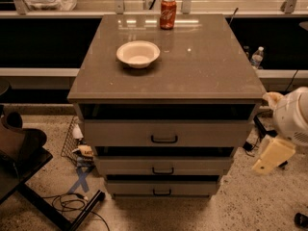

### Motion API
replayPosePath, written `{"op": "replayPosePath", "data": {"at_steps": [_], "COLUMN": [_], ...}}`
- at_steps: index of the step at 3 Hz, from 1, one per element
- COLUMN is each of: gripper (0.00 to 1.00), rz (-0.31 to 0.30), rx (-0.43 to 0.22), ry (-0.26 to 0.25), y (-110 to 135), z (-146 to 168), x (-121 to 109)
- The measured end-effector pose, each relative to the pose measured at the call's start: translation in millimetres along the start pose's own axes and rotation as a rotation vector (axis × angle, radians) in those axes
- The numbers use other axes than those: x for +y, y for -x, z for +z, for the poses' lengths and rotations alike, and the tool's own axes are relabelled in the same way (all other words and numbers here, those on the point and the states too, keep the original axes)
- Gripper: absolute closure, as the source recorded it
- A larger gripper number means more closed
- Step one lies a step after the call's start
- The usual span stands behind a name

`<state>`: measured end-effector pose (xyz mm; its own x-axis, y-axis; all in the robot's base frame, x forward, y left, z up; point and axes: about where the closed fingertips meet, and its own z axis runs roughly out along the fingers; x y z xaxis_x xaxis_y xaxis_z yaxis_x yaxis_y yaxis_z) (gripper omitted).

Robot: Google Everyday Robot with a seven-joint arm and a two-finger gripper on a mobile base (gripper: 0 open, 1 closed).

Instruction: Open bottom drawer

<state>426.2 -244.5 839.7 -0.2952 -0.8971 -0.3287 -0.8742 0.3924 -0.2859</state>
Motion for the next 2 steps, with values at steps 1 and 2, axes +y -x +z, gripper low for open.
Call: {"op": "replayPosePath", "data": {"at_steps": [1, 2], "gripper": [0.0, 0.0], "rz": [0.057, 0.112], "rx": [-0.099, -0.21], "ry": [-0.067, -0.174], "y": [-28, -35], "z": [64, 97], "x": [-17, -58]}}
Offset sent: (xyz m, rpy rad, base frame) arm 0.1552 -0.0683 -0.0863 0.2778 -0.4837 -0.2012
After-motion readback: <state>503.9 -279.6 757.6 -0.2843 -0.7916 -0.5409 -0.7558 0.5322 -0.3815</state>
